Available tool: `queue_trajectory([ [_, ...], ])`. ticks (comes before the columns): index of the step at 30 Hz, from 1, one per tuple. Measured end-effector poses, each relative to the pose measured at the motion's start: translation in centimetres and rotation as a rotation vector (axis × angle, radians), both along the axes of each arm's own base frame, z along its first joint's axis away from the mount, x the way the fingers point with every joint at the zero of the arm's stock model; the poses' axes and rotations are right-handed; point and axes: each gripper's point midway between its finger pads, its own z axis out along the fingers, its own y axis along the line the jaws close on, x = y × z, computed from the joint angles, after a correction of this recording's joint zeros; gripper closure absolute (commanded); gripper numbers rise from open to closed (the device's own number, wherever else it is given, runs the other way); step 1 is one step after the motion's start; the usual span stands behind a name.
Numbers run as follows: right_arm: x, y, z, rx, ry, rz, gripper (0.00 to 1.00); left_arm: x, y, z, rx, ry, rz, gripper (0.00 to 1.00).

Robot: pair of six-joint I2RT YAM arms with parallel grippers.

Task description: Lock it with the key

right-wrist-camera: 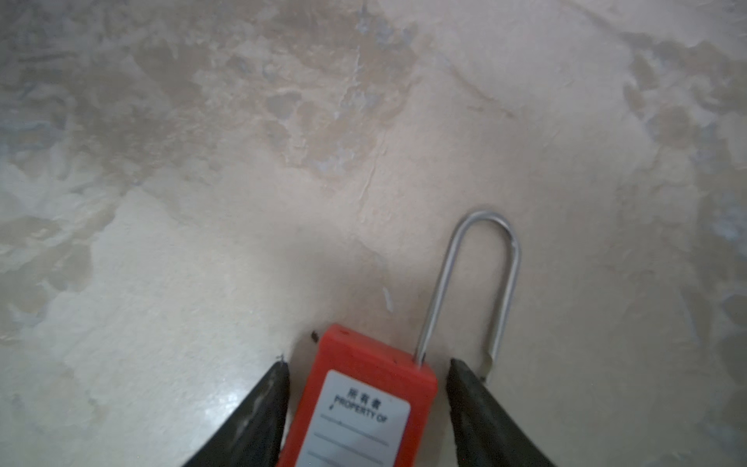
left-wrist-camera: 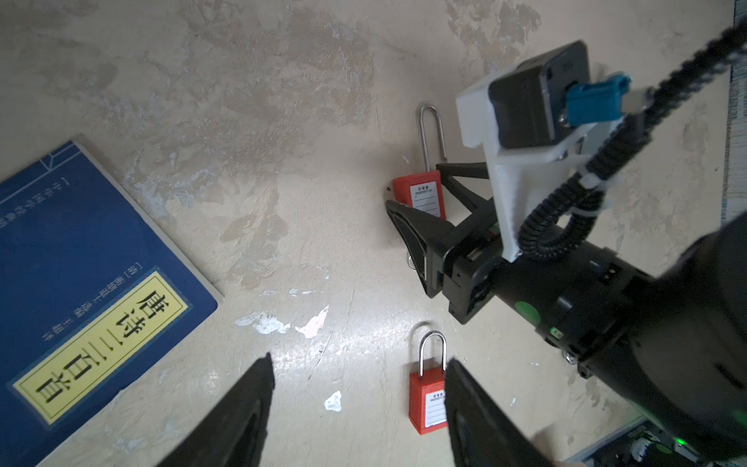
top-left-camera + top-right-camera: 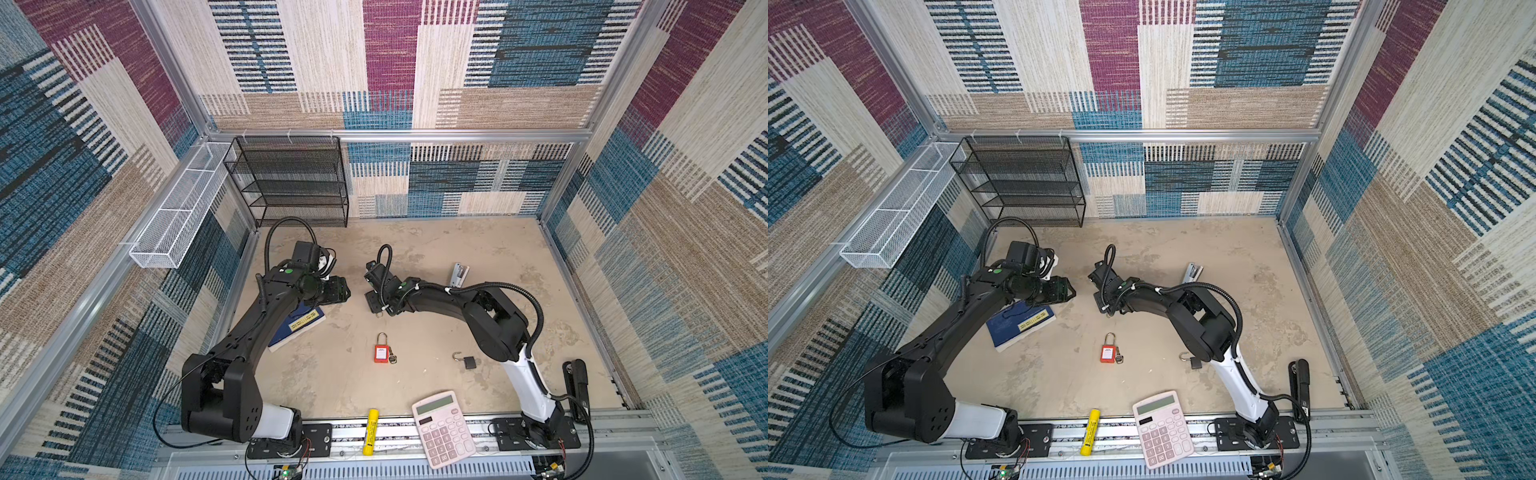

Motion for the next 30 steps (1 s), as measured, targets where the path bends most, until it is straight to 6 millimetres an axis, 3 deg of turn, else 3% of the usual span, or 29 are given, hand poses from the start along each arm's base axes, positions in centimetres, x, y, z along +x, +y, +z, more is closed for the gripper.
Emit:
queue_trajectory([
  [3, -0.1, -0.4, 0.1, -0.022, -0.009, 0.007, 0.46, 0.0, 0.1, 0.1, -0.002, 0.000, 0.002, 0.31],
  [9, -0.5, -1.0, 0.1, -0.038, -0.015, 0.021, 0.68, -0.2, -0.3, 0.2, -0.021, 0.004, -0.006, 0.32],
  [14, -1.3, -1.2, 1.3, -0.033, -0.015, 0.062, 0.69, -0.5, -0.8, 0.7, -0.063, 0.005, -0.005, 0.32],
  [18, -1.9, -0.8, 5.9, 0.020, -0.075, 0.137, 0.68, -0.5, -2.0, 3.3, -0.173, -0.029, 0.022, 0.32],
  [23, -1.1, -0.4, 13.9, 0.122, -0.187, 0.223, 0.68, 1.0, -3.7, 8.4, -0.320, -0.112, 0.032, 0.34],
  [27, -0.8, -1.6, 17.5, 0.187, -0.187, 0.274, 0.68, 1.5, -5.0, 10.6, -0.423, -0.102, 0.030, 0.35],
  [30, -1.7, -2.3, 18.7, 0.205, -0.166, 0.326, 0.68, 1.3, -5.7, 11.3, -0.473, -0.089, 0.023, 0.35],
])
